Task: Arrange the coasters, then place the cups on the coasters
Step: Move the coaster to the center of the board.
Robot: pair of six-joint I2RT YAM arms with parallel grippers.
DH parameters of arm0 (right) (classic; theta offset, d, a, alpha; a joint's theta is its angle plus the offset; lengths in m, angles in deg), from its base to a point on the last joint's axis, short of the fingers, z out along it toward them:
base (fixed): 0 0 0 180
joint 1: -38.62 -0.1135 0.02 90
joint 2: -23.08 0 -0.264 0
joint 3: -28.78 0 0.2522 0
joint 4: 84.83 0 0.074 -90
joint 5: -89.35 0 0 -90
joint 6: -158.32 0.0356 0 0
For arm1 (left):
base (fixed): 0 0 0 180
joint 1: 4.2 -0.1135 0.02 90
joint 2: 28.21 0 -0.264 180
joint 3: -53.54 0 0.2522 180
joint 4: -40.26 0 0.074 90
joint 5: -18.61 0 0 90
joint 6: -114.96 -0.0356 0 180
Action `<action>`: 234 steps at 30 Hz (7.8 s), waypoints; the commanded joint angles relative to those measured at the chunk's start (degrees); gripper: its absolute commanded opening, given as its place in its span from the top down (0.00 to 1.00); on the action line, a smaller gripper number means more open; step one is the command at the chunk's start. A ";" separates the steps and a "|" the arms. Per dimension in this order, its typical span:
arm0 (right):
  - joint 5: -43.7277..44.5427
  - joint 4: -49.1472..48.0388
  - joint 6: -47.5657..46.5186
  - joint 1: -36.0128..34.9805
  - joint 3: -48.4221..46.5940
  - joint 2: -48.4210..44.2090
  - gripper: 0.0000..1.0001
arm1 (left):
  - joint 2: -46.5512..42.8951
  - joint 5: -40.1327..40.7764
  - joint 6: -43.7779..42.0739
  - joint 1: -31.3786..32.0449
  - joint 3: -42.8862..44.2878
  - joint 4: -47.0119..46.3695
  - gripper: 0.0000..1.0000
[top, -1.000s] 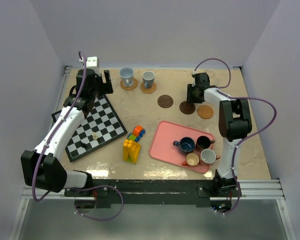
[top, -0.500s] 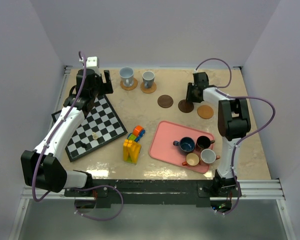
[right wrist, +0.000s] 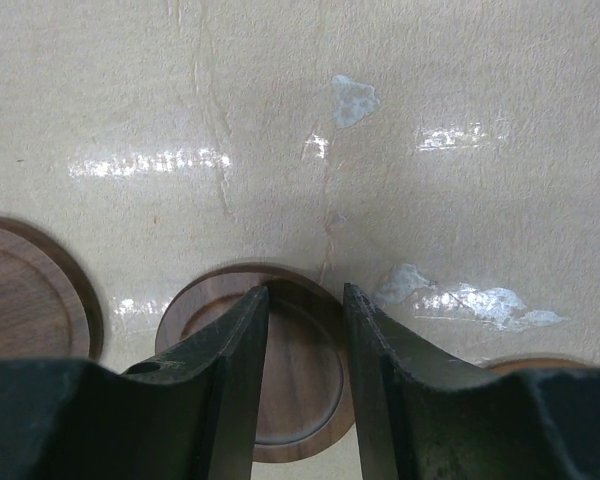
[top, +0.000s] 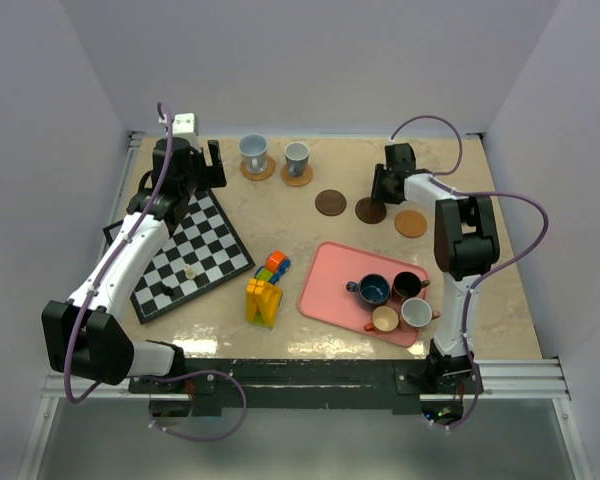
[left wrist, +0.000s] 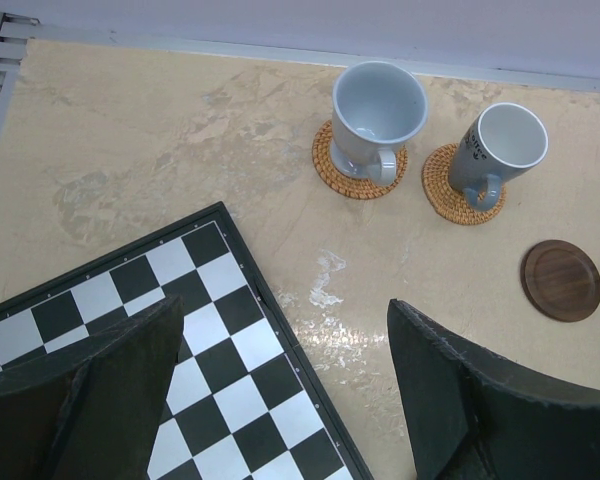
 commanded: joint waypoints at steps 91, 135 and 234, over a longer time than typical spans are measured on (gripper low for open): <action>-5.92 8.22 -7.30 16.09 23.36 -16.34 0.68 | -0.55 -1.76 1.12 0.21 -0.16 -2.09 0.13; -12.15 12.45 -11.87 13.19 2.53 -7.03 0.37 | -1.34 0.00 0.15 0.21 1.51 -0.86 0.13; -15.86 1.98 -5.55 37.63 33.73 -19.33 0.73 | -1.95 -2.28 1.64 0.12 -2.00 -2.09 0.13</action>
